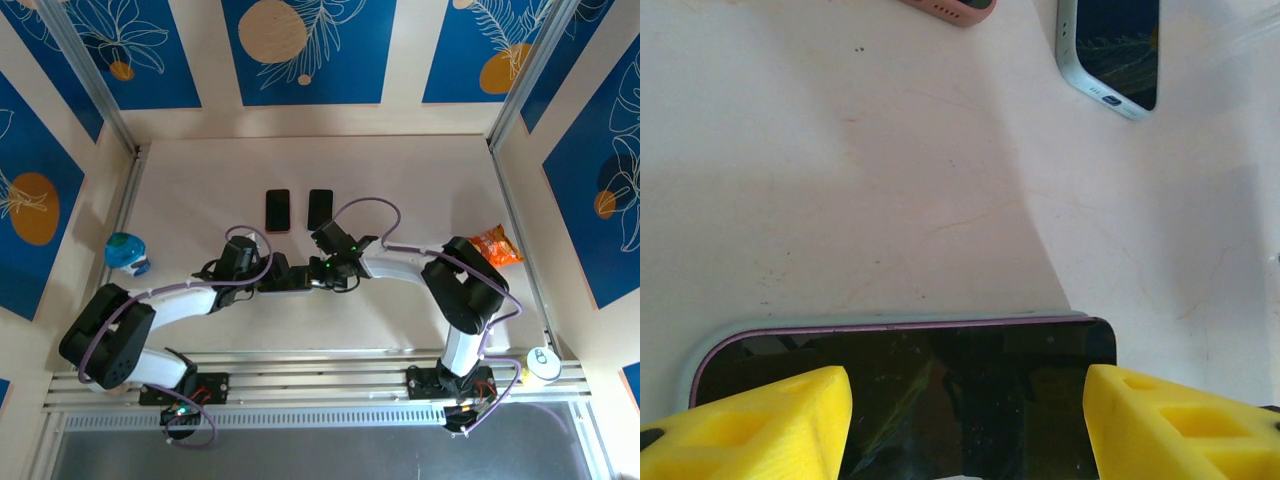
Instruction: Put the phone into the phone case
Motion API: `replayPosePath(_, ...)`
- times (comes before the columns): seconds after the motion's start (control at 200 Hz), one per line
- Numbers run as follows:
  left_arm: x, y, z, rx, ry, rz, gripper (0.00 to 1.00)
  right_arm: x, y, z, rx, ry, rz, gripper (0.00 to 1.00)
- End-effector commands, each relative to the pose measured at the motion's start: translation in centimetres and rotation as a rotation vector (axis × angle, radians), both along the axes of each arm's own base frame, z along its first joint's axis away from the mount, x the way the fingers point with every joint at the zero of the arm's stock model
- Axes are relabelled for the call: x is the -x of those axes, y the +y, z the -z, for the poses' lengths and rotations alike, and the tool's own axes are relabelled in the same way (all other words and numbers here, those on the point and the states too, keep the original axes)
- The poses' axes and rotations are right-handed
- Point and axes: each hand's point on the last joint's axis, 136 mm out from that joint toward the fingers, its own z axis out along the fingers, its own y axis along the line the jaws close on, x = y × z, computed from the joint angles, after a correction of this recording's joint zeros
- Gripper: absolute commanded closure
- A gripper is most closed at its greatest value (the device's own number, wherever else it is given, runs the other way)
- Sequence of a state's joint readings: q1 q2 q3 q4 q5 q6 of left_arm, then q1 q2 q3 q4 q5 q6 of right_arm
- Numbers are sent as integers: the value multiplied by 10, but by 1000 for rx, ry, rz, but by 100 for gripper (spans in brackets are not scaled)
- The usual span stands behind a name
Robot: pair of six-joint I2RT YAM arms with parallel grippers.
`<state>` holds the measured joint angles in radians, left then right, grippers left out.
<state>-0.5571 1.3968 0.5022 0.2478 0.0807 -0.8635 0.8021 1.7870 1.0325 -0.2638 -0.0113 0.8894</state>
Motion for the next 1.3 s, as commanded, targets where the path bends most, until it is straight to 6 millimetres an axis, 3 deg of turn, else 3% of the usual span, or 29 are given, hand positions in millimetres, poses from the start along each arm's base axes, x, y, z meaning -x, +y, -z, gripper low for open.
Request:
replayPosePath(0.0, -3, -7, -4, 14, -8, 11, 37, 23, -9, 36, 147, 46, -70, 100)
replayPosePath(0.3, 3, 0, 6, -22, 15, 6, 37, 30, -7, 45, 185, 51, -104, 100)
replayPosePath(0.57, 15, 13, 22, -72, 51, -9, 37, 16, -5, 2, 129, -58, -103, 100)
replayPosePath(0.715, 21, 20, 29, -96, 69, -18, 37, 17, -5, -7, 114, -64, -108, 100)
replayPosePath(1.295, 31, 29, 35, -130, 90, -20, 37, 25, -8, 27, 193, 9, -151, 100)
